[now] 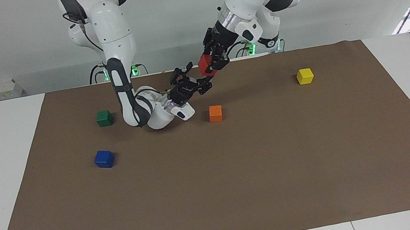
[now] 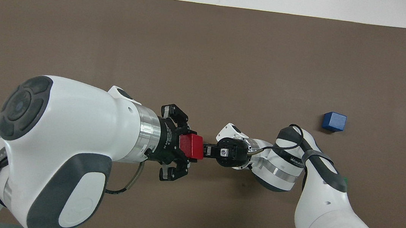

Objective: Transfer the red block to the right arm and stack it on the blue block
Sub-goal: 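Close the right gripper on the red block held by the left gripper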

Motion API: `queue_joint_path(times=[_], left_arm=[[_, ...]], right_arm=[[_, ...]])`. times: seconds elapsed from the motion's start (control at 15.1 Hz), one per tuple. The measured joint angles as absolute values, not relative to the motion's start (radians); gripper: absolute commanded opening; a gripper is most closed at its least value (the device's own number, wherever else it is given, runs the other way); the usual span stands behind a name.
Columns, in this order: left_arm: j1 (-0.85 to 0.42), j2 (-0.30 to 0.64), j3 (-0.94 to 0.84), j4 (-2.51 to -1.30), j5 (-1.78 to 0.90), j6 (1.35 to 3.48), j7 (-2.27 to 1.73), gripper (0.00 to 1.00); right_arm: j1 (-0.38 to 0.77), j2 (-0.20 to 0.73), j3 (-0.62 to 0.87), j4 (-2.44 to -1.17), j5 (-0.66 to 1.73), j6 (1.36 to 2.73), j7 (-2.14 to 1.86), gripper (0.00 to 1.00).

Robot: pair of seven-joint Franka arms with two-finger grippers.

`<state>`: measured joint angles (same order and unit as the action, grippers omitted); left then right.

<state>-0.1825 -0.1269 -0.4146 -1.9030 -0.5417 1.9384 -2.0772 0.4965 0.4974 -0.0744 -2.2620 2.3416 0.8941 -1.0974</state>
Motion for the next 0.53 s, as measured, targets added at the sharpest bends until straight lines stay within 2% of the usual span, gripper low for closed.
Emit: queue_joint_path(times=[0.53], left_arm=[[-0.184,-0.142,-0.414,-1.919,-0.542,1.948,-2.086,0.00]], right_arm=[[0.508,0.498,-0.037,-2.257,2.396,0.894,-1.097,0.99]])
